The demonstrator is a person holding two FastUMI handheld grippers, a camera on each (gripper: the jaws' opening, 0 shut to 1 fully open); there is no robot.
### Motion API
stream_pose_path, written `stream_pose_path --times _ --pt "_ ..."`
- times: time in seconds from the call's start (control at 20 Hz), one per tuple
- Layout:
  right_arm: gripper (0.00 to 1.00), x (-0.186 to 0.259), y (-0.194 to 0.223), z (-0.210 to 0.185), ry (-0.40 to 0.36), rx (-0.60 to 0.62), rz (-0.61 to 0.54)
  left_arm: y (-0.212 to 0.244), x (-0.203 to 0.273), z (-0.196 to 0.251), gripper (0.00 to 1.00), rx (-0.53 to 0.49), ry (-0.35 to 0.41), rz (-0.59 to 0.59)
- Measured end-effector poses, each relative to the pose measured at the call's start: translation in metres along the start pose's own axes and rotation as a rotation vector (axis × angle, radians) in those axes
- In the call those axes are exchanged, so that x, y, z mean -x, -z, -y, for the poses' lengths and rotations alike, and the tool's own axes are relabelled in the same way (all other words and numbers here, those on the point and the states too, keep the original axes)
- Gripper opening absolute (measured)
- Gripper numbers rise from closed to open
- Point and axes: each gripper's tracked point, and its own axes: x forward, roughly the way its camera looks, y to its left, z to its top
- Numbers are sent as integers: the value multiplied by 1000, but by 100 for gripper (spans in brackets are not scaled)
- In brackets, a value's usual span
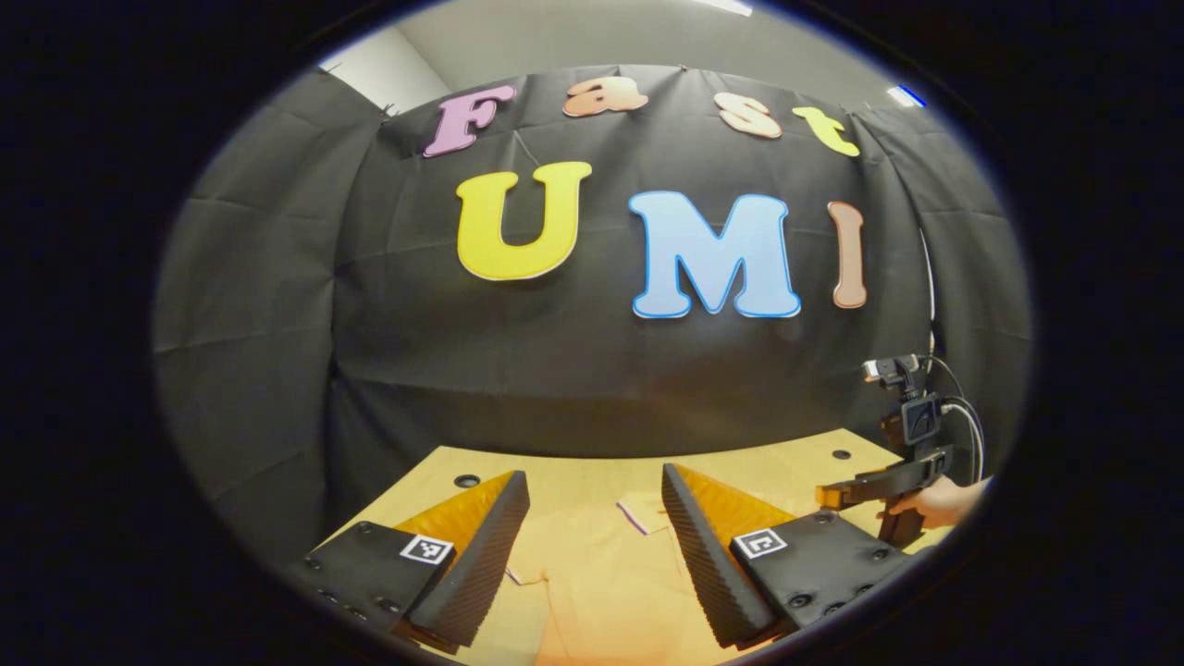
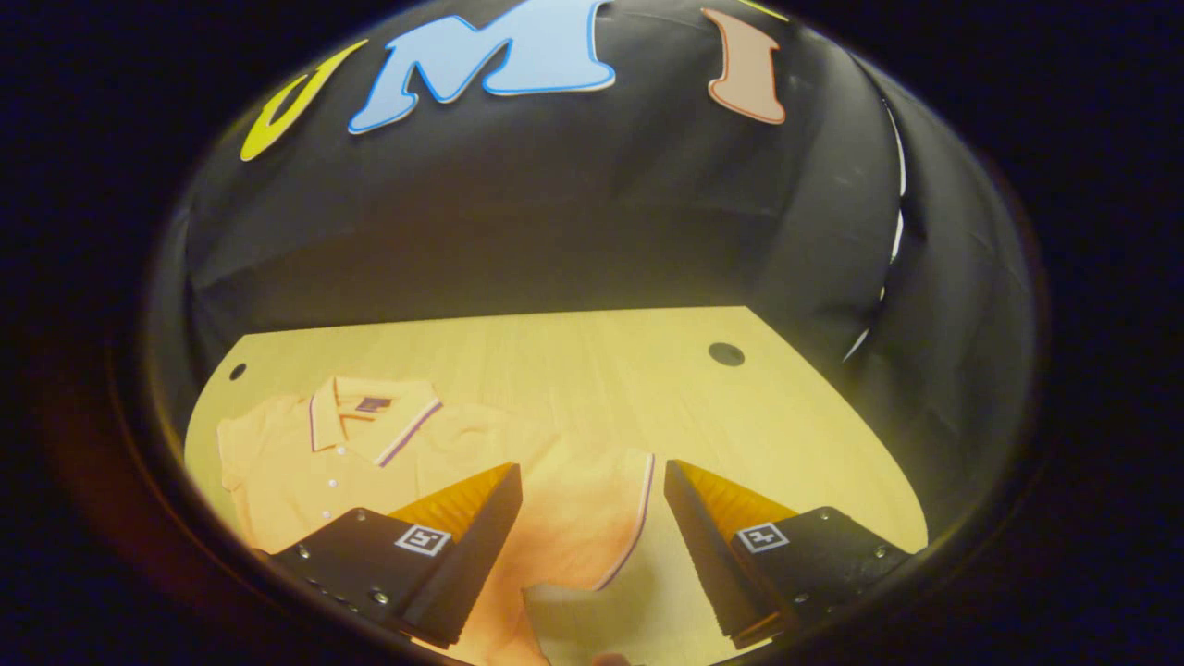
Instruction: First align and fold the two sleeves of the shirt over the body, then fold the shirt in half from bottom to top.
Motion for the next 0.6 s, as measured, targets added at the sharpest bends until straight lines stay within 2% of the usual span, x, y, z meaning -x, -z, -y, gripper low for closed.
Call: stream_pose_path --times 0.2,0.4,0.5,0.6 --pt "96 -29 28 15 42 7 -109 5 -3 -3 96 -7 -8 -15" --pt "97 -42 46 21 34 -20 -189 11 -8 -5 95 0 -8 -35" --pt "97 -43 55 14 2 -34 -225 11 -9 -4 95 0 -8 -34" --pt "86 -46 57 6 -25 -71 -224 13 -10 -6 95 -2 -10 -34"
